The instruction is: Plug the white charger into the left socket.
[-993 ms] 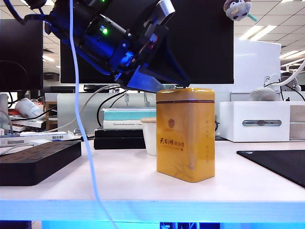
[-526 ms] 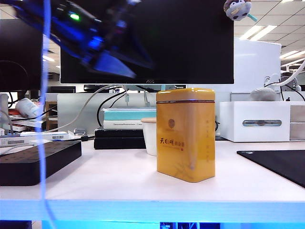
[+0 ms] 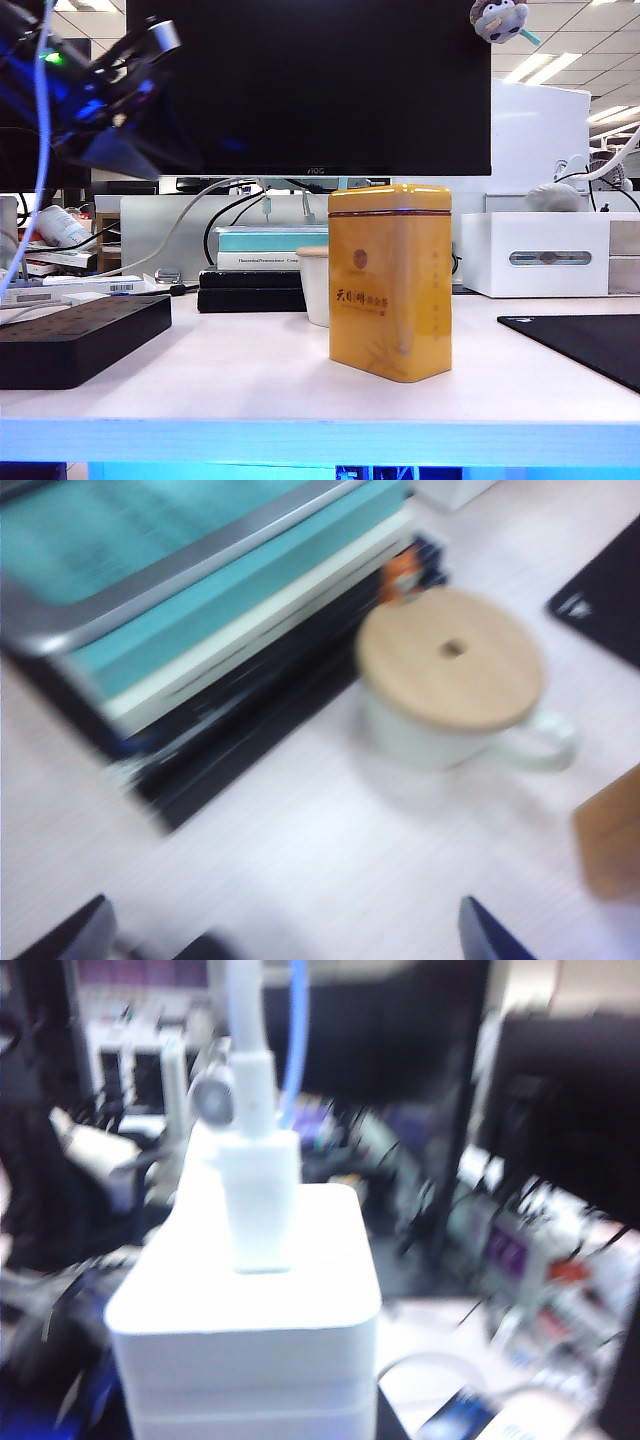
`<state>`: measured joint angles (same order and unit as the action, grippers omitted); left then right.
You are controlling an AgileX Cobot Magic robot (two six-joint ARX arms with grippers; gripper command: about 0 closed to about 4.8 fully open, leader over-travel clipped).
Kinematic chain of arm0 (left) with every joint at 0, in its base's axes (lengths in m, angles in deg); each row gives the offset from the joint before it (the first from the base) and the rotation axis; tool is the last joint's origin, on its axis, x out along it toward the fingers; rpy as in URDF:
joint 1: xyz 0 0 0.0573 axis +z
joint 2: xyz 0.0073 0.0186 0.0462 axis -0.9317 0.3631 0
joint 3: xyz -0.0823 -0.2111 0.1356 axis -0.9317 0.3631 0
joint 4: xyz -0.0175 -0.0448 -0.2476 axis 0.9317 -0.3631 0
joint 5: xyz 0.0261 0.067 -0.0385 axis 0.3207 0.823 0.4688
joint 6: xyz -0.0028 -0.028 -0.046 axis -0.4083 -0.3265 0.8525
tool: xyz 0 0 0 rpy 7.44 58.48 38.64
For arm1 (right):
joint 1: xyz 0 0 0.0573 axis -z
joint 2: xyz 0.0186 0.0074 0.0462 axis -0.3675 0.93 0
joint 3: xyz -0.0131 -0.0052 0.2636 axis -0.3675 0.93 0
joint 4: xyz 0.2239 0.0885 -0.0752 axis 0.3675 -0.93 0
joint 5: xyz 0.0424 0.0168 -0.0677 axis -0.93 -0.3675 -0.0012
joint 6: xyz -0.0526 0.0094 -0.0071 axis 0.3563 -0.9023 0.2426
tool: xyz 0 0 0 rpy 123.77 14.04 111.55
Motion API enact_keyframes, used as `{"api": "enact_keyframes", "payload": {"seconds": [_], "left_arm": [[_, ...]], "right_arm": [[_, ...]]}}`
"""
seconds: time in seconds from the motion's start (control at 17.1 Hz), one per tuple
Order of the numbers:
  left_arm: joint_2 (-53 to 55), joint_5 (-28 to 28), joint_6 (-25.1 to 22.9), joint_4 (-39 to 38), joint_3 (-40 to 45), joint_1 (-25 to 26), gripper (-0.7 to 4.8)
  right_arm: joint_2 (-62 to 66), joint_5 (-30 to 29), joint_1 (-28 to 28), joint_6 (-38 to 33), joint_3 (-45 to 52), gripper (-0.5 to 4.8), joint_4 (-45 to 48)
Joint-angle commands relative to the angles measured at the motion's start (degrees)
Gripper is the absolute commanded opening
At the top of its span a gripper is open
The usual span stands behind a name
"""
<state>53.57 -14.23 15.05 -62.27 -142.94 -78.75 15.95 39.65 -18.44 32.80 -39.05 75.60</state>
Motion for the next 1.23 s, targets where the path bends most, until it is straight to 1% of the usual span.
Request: {"api": "enact_keyframes", "payload": {"seconds": [0.06,0.23,0.29,0.35,0.53,0.58,0.64,0.82,1.11,1.23], "left_arm": [[-2.3,-0.2,-1.1,0.3,-0.3,6.5,4.79],[-3.5,-0.2,-1.0,0.2,-0.2,12.0,4.79],[-4.2,-0.2,-1.0,-0.1,-0.2,14.8,4.79],[-4.5,-0.2,-1.0,-0.2,-0.2,15.9,4.79],[-5.2,-0.4,-1.0,-0.4,-0.2,19.3,4.79],[-5.5,-0.4,-1.0,-0.6,-0.2,19.6,4.79],[-5.6,-0.7,-1.0,-0.6,-0.3,19.6,4.79],[-5.6,-2.3,-1.0,-0.6,-0.2,19.5,4.79],[-6.1,-2.3,-1.0,-0.4,-0.3,20.0,4.79],[-6.1,-2.3,-1.0,-0.5,-0.3,20.0,4.79]], "right_arm": [[2.4,-3.5,-1.2,0.9,-0.3,0.00,1.0],[4.2,-4.8,-2.2,1.0,-0.3,0.00,0.0],[4.7,-4.9,-3.1,1.4,-0.3,0.00,-2.3],[4.7,-4.9,-3.3,1.4,-0.3,-0.01,-3.3],[5.0,-4.3,-5.1,6.5,-0.3,-0.01,-7.8],[5.9,-4.3,-6.3,8.6,-0.2,-0.01,-10.8],[6.4,-4.3,-6.4,8.6,-0.2,-0.01,-11.8],[9.2,-4.2,-7.0,8.9,-0.2,-0.01,-12.0],[13.6,-3.6,-6.8,9.2,-0.1,0.00,-12.2],[14.6,-3.3,-6.8,10.6,-0.1,-0.01,-11.8]]}}
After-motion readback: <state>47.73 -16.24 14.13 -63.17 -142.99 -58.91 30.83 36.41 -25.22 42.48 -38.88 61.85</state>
